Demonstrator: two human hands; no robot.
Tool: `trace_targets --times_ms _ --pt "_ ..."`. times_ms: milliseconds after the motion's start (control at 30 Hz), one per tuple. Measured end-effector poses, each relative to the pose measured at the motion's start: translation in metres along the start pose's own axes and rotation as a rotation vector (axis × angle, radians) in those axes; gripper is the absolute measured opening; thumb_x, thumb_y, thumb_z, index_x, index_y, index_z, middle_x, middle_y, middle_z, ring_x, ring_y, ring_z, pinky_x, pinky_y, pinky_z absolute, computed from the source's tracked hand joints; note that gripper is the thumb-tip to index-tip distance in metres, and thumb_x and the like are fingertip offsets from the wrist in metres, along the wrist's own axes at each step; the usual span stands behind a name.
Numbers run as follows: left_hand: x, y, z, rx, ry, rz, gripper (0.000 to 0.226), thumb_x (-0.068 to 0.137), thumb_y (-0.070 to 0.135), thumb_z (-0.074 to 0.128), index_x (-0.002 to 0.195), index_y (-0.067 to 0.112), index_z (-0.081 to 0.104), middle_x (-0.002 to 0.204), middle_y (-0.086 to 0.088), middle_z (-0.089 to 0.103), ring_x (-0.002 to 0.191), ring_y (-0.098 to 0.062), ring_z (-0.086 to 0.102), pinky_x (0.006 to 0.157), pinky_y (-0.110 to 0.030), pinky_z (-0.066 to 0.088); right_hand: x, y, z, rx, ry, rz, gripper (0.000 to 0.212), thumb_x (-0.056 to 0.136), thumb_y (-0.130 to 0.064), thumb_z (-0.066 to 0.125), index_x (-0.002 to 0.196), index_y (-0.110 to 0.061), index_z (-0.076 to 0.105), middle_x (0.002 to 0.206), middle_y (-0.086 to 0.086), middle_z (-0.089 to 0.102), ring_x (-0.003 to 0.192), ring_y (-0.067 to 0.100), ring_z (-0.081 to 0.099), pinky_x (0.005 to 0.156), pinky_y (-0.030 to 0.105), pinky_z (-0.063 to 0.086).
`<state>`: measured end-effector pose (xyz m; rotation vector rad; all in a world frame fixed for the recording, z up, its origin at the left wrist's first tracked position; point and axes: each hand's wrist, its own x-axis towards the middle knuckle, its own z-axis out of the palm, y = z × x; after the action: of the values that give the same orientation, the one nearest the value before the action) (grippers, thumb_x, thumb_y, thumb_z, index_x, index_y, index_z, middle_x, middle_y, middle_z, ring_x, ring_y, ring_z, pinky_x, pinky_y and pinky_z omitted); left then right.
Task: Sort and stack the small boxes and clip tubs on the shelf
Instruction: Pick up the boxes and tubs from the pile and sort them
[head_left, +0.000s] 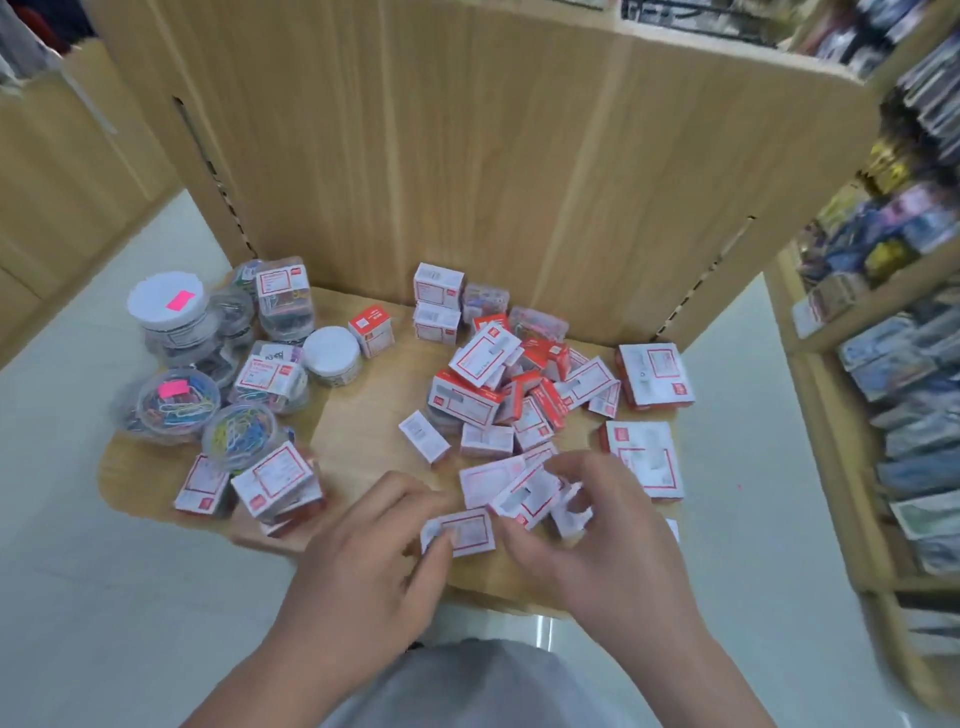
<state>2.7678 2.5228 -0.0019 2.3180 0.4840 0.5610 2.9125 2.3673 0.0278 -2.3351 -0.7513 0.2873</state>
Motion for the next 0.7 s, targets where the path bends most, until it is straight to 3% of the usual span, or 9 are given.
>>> trace_targets --times_ms 100,167,267,367,500,600,700 --pt "0.010 0.004 0.033 -0.007 -0.115 -0.011 0.019 0.089 0.034 0.068 0.108 0.038 0.067 0.106 0.025 0.058 0.078 0.009 0.054 0.065 -0.030 0.055 -0.011 0.036 -0.017 -0.106 0.099 0.128 0.046 0.065 -0.064 0.076 0.096 -0.040 0.051 0.101 -0.019 0.050 0.087 0.002 0.057 0.066 0.033 0.053" --pt "0.017 0.002 0.050 0.050 -0.161 -0.035 0.023 0.086 0.043 0.066 0.108 0.037 0.067 0.110 0.022 0.058 0.088 -0.002 0.060 0.067 -0.034 0.057 -0.014 0.056 -0.023 -0.161 0.122 0.218 0.045 0.066 -0.063 0.074 0.097 -0.040 0.050 0.101 -0.018 0.048 0.088 0.006 0.061 0.065 0.037 0.055" --pt "0.020 -0.005 0.061 0.265 -0.194 -0.041 0.052 0.068 0.056 0.070 0.114 0.032 0.066 0.111 0.011 0.053 0.103 -0.020 0.054 0.076 -0.038 0.054 -0.014 0.074 -0.020 -0.230 0.162 0.268 0.044 0.071 -0.067 0.070 0.097 -0.037 0.050 0.100 -0.015 0.047 0.091 0.011 0.061 0.065 0.038 0.054" --pt "0.011 -0.016 0.056 0.251 -0.201 -0.106 0.068 0.061 0.054 0.081 0.122 0.033 0.060 0.118 0.010 0.050 0.106 -0.021 0.049 0.088 -0.041 0.048 -0.015 0.081 -0.013 -0.256 0.212 0.274 0.044 0.074 -0.068 0.070 0.094 -0.032 0.053 0.101 -0.010 0.049 0.093 0.020 0.059 0.065 0.040 0.054" --pt "-0.001 -0.032 0.046 0.099 -0.155 -0.140 0.055 0.066 0.042 0.083 0.116 0.040 0.061 0.111 0.020 0.049 0.103 -0.014 0.052 0.088 -0.032 0.046 -0.018 0.077 -0.014 -0.298 0.366 0.139 0.039 0.077 -0.050 0.080 0.094 -0.021 0.062 0.115 0.005 0.056 0.097 0.032 0.055 0.075 0.046 0.050" --pt "0.001 -0.037 0.042 0.040 -0.178 -0.187 0.045 0.070 0.039 0.083 0.111 0.040 0.064 0.109 0.022 0.053 0.104 -0.008 0.056 0.088 -0.036 0.052 -0.007 0.061 -0.007 -0.304 0.283 -0.050 0.024 0.079 -0.038 0.081 0.087 -0.022 0.064 0.095 -0.001 0.062 0.089 0.028 0.056 0.072 0.041 0.045" --pt "-0.003 -0.040 0.039 -0.022 -0.201 -0.199 0.043 0.072 0.033 0.085 0.110 0.040 0.067 0.109 0.018 0.057 0.103 -0.006 0.060 0.086 -0.037 0.056 0.008 0.050 0.012 -0.448 0.200 -0.132 0.021 0.074 -0.037 0.082 0.082 -0.025 0.067 0.078 -0.005 0.065 0.084 0.029 0.060 0.074 0.041 0.041"
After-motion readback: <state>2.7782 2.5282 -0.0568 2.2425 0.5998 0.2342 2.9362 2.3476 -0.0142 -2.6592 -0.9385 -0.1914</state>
